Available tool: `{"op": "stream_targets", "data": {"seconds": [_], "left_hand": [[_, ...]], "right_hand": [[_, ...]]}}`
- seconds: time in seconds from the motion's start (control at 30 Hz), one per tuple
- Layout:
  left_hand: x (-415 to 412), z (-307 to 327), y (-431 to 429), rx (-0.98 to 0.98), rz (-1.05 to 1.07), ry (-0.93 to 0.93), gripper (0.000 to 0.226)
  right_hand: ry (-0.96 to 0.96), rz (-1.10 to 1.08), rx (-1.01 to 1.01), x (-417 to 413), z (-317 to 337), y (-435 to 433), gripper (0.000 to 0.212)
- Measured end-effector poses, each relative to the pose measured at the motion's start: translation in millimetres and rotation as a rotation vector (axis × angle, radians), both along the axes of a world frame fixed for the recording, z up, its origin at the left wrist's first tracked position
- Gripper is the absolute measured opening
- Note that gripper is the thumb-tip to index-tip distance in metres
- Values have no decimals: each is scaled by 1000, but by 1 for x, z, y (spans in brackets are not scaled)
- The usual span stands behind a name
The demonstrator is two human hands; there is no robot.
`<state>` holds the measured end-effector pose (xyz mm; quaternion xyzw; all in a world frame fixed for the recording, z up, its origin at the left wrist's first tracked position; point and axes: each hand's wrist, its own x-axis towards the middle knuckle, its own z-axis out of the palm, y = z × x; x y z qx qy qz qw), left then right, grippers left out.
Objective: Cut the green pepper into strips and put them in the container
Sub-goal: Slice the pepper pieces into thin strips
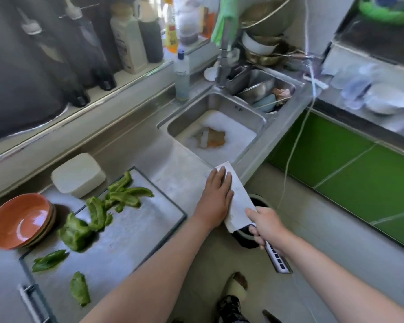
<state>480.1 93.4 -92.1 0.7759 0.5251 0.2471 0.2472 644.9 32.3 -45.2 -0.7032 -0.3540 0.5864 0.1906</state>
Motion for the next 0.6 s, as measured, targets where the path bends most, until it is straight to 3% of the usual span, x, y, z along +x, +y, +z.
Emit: {"op": "stream_targets", "data": {"seconds": [0.13, 0.3, 0.43, 0.6], "left_hand": [[91, 2, 30, 17, -197, 56, 64], [183, -7, 54, -23, -335, 75, 49], [226, -21, 67, -114, -408, -43, 40], [242, -67, 76, -110, -479, 233, 52]], "right_hand": [[-39, -162, 21, 75, 8, 5, 21], [-42, -308, -32, 153, 2, 7, 20], [-66, -411, -68, 196, -14, 11, 22], [-122, -463, -101, 227, -37, 22, 31]]}}
